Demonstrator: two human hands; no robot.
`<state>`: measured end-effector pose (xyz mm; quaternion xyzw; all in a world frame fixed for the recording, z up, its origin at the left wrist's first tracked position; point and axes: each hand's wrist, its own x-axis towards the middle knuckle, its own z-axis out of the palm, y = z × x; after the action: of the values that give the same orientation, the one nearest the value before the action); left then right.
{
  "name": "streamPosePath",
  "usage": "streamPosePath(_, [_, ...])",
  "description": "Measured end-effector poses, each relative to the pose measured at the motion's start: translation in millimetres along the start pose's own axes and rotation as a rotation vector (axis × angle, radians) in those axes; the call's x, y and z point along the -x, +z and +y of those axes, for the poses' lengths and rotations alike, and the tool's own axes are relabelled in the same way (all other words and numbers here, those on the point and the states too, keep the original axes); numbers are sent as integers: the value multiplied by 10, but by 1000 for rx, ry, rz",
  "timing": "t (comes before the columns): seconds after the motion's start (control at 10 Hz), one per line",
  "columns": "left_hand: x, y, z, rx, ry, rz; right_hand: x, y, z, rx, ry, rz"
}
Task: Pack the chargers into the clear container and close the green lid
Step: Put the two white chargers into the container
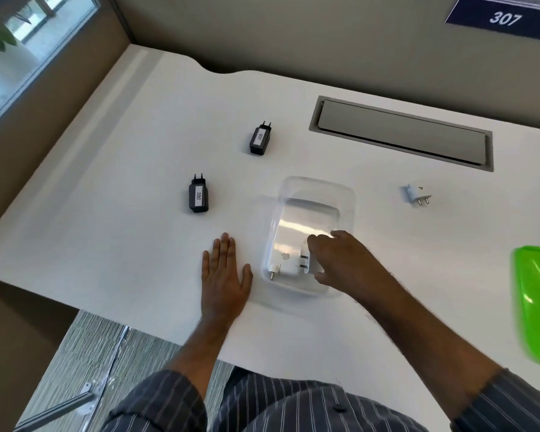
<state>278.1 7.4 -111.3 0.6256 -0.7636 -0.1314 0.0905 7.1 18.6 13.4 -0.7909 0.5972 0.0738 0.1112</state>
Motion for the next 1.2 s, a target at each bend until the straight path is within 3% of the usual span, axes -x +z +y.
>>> streamPosePath(0.4, [1, -24, 18, 20, -10, -3, -100, 20, -178, 177, 49, -224])
streamPosePath(0.7, [2, -26, 16, 14, -13, -12, -42, -50, -203, 139, 60, -329])
streamPosePath(0.9, [1, -33, 13, 6, -9, -17, -10, -117, 71, -96, 59, -54])
streamPosePath(1.0, [-6, -30, 19, 9, -14, -19, 5, -227, 329, -429, 97, 192])
streamPosePath(1.1, [-3, -29, 18, 12, -13, -14, 32, -271, 518, -505, 142, 384])
streamPosePath(1.2, [-2, -23, 7, 10, 5, -2, 93, -247, 872, -573, 309, 523])
